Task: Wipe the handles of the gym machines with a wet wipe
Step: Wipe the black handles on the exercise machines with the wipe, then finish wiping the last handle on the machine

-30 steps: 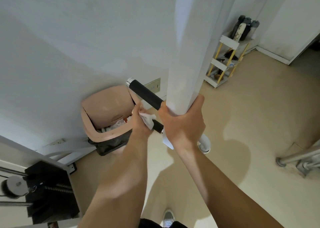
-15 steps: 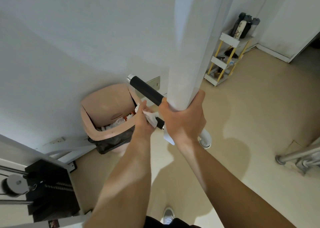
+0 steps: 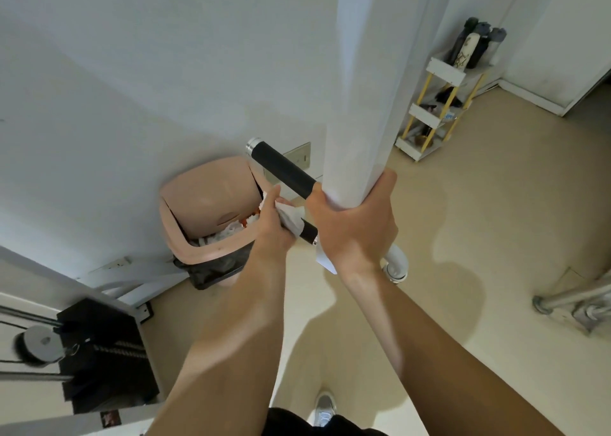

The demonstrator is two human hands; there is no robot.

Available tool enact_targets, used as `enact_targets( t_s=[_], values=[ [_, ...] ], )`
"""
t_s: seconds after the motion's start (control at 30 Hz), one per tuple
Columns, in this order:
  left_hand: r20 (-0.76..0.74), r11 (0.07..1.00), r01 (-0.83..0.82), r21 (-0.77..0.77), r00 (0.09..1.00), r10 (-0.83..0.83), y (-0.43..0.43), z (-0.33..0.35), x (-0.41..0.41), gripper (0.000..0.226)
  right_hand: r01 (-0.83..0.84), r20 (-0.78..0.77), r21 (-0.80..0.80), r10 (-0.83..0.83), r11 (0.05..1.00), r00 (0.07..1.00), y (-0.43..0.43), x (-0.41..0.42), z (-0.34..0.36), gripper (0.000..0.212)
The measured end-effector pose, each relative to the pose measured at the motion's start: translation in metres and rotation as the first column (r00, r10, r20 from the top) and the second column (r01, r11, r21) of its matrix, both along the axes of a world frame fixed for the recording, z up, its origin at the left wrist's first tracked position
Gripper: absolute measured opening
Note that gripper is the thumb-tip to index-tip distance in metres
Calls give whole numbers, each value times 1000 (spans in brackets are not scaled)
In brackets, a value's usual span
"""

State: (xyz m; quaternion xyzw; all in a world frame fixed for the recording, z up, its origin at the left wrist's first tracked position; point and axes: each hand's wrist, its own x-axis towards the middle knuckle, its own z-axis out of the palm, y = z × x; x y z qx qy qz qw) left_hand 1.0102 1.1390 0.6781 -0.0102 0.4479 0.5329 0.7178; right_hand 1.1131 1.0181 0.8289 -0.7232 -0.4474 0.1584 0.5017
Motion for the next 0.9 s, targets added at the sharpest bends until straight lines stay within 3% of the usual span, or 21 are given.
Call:
enact_targets(
  t_s=[0.03,0.13,0.23,0.33,0.4,0.5,0.57,0.63,0.67,0.77,0.83,0.9],
  values=[
    [68,998,3,71,998,-7,-1,-13,2,71,10,0,6,-10,1000,1000,1,0,0,54],
    [65,975,131,180,987,-144,-23,-18,32,58,26,6,34,-26,999,1000,4,5,-2,55],
    [-177,932,307,194,945,-274,-47,8,37,48,23,27,87,-26,996,999,8,6,-2,58],
    [-598,920,388,54,751,-281,-64,26,8,31,27,17,302,-34,953,999,7,6,-8,80],
    [-667,934,354,39,706,-240,-72,25,-21,20,5,136,494,-83,869,987,-3,8,-19,84],
    [-677,957,289,12,707,-205,-88,20,-69,9,-130,326,617,-103,776,940,-36,-11,-43,62],
    [-622,978,205,26,769,-145,-95,9,-96,22,-357,417,498,143,790,898,-54,-44,-72,42],
    [-497,997,73,11,866,-58,-99,-5,-117,28,-561,303,137,505,816,808,-54,-84,-98,41],
    [-404,999,29,-31,914,-39,-99,-10,-126,30,-595,192,-75,597,800,779,-46,-102,-110,47],
    [-166,988,19,-153,985,-45,-99,-27,-157,36,-643,68,-419,729,641,682,-12,-144,-145,45],
    [-157,974,30,-227,985,-67,-94,-43,-177,42,-666,107,-488,796,564,596,7,-166,-164,29],
    [-162,964,53,-261,982,-98,-88,-53,-193,47,-638,89,-568,810,519,580,24,-183,-185,21]
  ],
)
